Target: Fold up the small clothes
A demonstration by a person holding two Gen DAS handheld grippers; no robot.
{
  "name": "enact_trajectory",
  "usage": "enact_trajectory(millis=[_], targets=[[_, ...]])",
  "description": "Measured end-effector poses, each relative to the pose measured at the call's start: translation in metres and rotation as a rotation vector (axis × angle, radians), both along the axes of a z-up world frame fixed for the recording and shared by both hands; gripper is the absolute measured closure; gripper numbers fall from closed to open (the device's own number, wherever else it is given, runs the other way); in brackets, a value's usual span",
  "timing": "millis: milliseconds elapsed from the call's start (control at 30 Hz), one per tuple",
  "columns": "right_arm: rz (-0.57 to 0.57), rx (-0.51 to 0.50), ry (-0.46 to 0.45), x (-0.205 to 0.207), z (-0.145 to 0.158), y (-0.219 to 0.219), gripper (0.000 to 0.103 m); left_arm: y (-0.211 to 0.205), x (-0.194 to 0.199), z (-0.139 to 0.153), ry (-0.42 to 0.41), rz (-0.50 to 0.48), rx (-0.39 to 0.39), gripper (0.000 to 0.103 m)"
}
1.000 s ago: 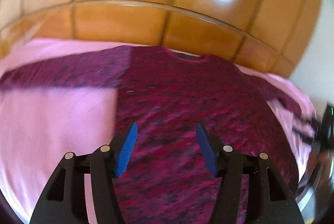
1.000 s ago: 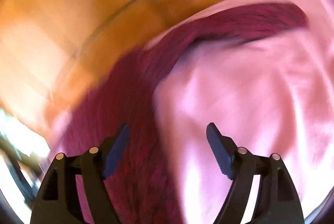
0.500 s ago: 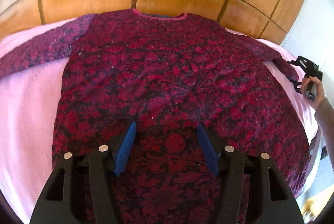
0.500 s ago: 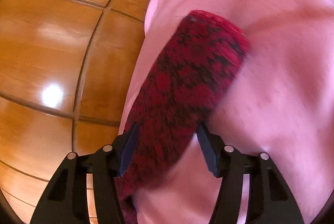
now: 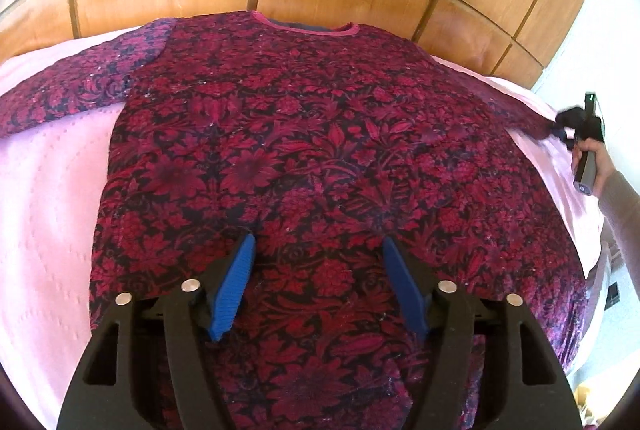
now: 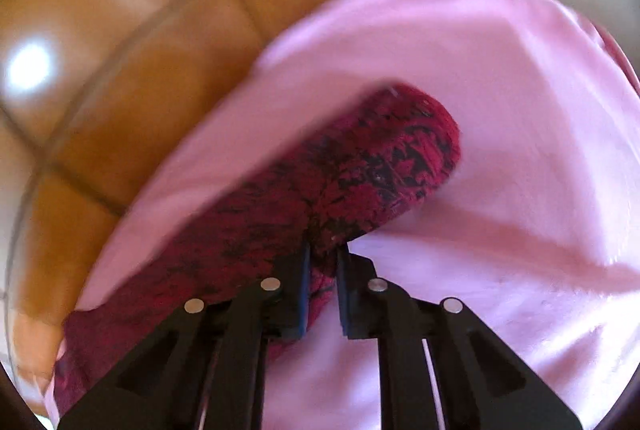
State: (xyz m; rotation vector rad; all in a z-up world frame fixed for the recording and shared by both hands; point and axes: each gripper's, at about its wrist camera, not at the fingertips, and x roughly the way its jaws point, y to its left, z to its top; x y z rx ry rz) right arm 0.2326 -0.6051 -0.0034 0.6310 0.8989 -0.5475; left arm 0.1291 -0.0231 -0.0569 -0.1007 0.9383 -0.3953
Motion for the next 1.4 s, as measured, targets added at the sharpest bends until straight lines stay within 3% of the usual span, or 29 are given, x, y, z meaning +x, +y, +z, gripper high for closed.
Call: enact_trajectory(millis=[133, 367, 533, 700, 767, 867, 933, 1000, 1133, 1267, 1333, 1367, 1400], targets=[[0.191, -0.033, -0.102, 0.009, 0.041, 0.042, 0.093, -0.002, 0.0, 0.003, 0.007, -0.003, -0.019, 0.027], [0.489, -0.006, -0.172, 0.043, 0.071, 0.156, 0.093, 0.004, 0.007, 0.015, 0.02, 0.044, -0.075, 0.008], [0.719, 0.037, -0.158, 0.07, 0.06, 0.267, 0.093, 0.024, 0.021, 0.032, -0.013, 0.125, -0.135, 0.004], [0.954, 0.067, -0.093, 0.079, 0.033, 0.387, 0.093, 0.042, 0.04, 0.044, 0.011, 0.142, -0.227, 0.004], [1.026, 0.075, -0.059, 0.078, 0.02, 0.42, 0.093, 0.048, 0.048, 0.048, 0.029, 0.175, -0.237, 0.004], [1.077, 0.079, -0.024, 0.073, 0.01, 0.447, 0.092, 0.061, 0.064, 0.05, 0.057, 0.224, -0.317, 0.004], [1.091, 0.089, -0.017, 0.072, 0.001, 0.45, 0.08, 0.067, 0.078, 0.049, 0.096, 0.243, -0.372, 0.012], [1.095, 0.126, -0.045, 0.075, 0.001, 0.446, 0.049, 0.07, 0.09, 0.048, 0.114, 0.262, -0.399, 0.015], [1.07, 0.135, -0.12, 0.054, 0.028, 0.421, 0.036, 0.067, 0.117, 0.046, 0.143, 0.274, -0.45, 0.015], [0.975, 0.148, -0.195, 0.026, 0.053, 0.37, 0.028, 0.06, 0.143, 0.04, 0.168, 0.303, -0.431, 0.017], [0.88, 0.156, -0.21, 0.016, 0.058, 0.331, 0.028, 0.054, 0.158, 0.035, 0.192, 0.313, -0.404, 0.034], [0.84, 0.152, -0.216, 0.014, 0.06, 0.317, 0.028, 0.05, 0.166, 0.031, 0.212, 0.31, -0.4, 0.037], [0.789, 0.142, -0.222, 0.009, 0.061, 0.297, 0.028, 0.048, 0.171, 0.027, 0.222, 0.312, -0.395, 0.049]])
